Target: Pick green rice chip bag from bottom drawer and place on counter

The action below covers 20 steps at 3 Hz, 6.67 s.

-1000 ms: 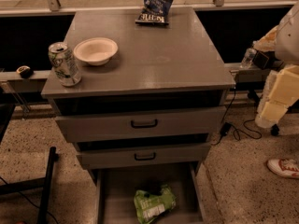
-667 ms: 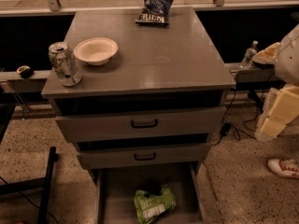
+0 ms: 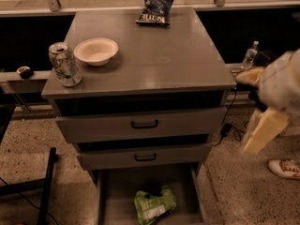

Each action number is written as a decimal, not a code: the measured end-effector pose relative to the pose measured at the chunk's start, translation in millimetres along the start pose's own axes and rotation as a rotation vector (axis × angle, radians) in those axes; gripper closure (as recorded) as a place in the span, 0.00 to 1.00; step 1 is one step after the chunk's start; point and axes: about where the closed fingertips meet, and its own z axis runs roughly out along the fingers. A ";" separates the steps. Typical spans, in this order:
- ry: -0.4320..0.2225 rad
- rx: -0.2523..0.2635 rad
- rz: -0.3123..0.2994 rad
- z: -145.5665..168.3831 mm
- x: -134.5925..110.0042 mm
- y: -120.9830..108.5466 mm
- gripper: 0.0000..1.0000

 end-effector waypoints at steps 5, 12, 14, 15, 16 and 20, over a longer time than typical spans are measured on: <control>-0.407 -0.046 -0.122 245.4 52.8 62.3 0.00; -0.532 -0.128 -0.148 444.7 136.5 81.7 0.00; -0.585 -0.125 -0.252 511.9 118.6 93.3 0.00; -0.558 -0.151 -0.274 554.7 122.7 107.0 0.00; -0.521 -0.186 -0.333 608.7 121.1 134.6 0.00; -0.457 -0.256 -0.345 687.1 96.3 158.6 0.02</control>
Offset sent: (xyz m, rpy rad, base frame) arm -0.0120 0.0146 -0.0702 -0.1256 0.0211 0.5428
